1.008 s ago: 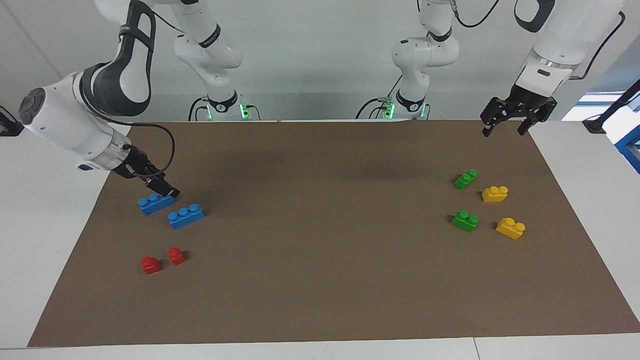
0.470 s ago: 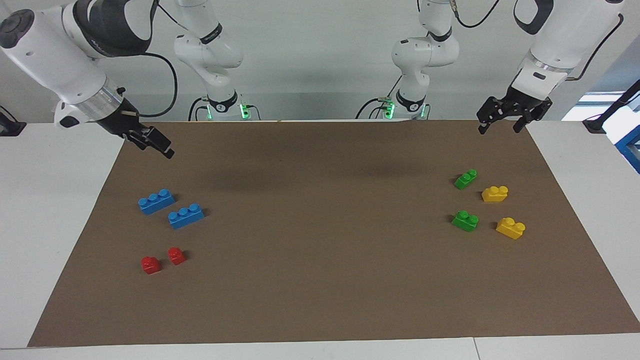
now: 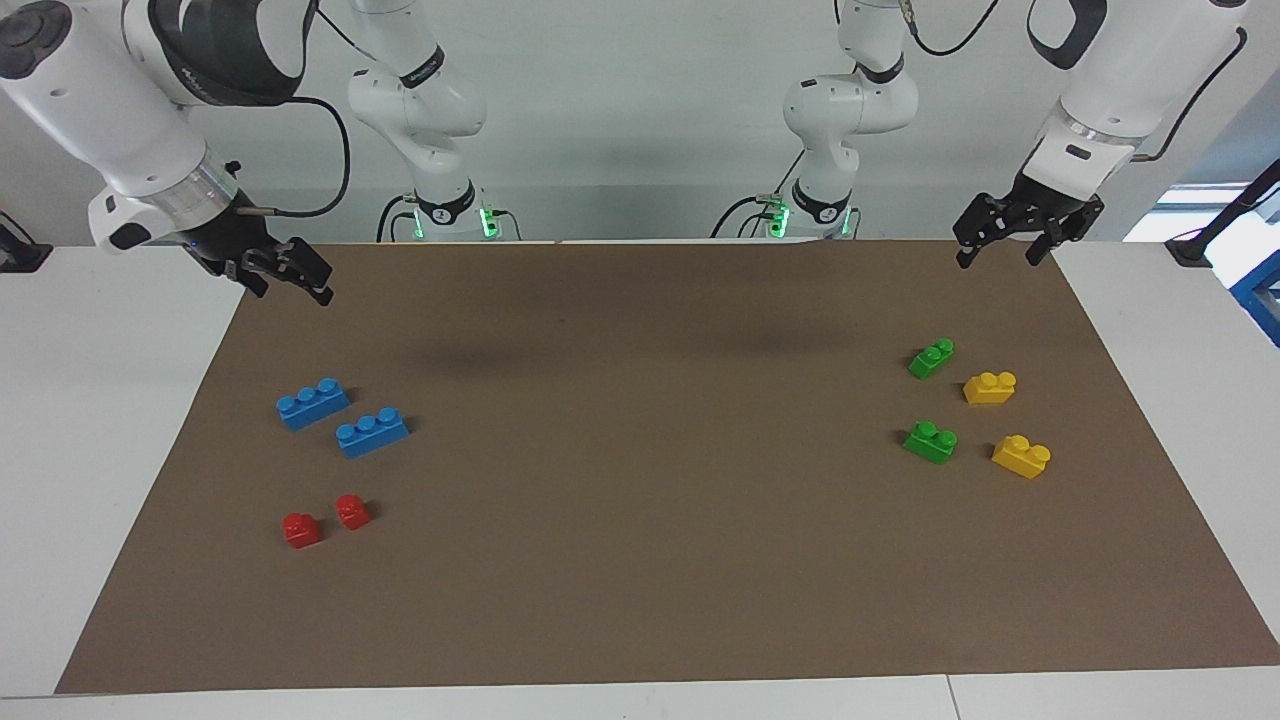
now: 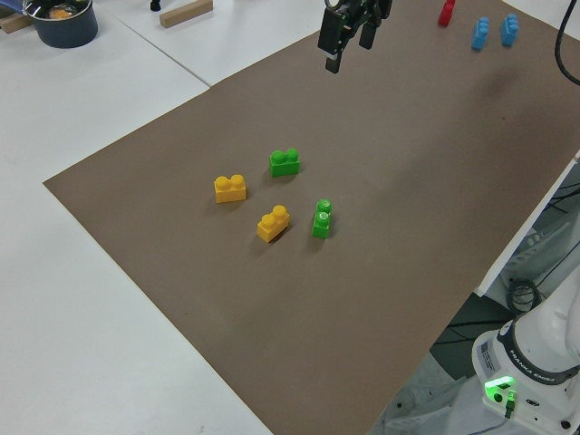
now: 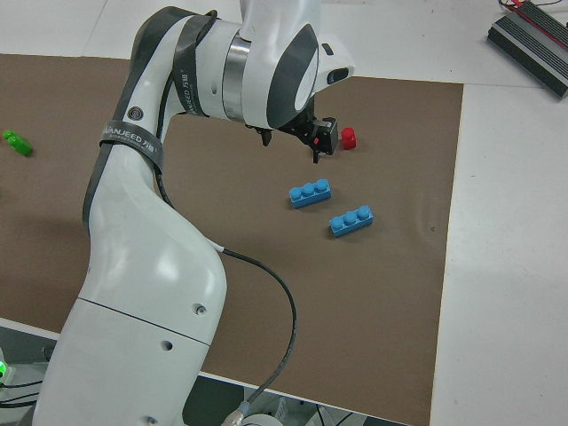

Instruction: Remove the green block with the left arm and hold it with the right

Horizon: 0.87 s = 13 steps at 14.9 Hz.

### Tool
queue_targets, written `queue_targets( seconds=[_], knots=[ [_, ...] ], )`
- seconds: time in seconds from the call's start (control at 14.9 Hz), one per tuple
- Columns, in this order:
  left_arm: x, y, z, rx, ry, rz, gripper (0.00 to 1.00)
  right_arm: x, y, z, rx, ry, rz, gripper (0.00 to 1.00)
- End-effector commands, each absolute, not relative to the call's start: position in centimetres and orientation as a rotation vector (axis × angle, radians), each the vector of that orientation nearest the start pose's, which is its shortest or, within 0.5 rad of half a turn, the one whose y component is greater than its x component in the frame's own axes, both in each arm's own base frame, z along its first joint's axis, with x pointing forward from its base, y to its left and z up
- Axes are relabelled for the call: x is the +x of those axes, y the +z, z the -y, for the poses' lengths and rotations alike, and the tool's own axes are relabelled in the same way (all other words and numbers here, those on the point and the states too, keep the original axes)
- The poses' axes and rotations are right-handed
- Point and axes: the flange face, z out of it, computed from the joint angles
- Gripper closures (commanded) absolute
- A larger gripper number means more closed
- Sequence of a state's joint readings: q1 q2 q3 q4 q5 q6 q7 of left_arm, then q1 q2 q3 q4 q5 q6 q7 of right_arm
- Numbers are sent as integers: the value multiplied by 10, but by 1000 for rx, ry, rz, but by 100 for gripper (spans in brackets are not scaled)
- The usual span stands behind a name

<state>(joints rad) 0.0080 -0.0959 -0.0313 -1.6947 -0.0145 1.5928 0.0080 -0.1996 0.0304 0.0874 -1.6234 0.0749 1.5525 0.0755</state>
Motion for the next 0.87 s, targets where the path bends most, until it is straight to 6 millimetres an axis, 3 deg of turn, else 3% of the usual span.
queue_targets(
  seconds=[0.0,0.81],
  knots=[
    [521,623,10,-3144,15,-60,0,557,593,54,-3072,137,-230,0],
    [523,625,8,-3146,-5,-48,0,561,598,51,-3174,84,-198,0]
  ],
)
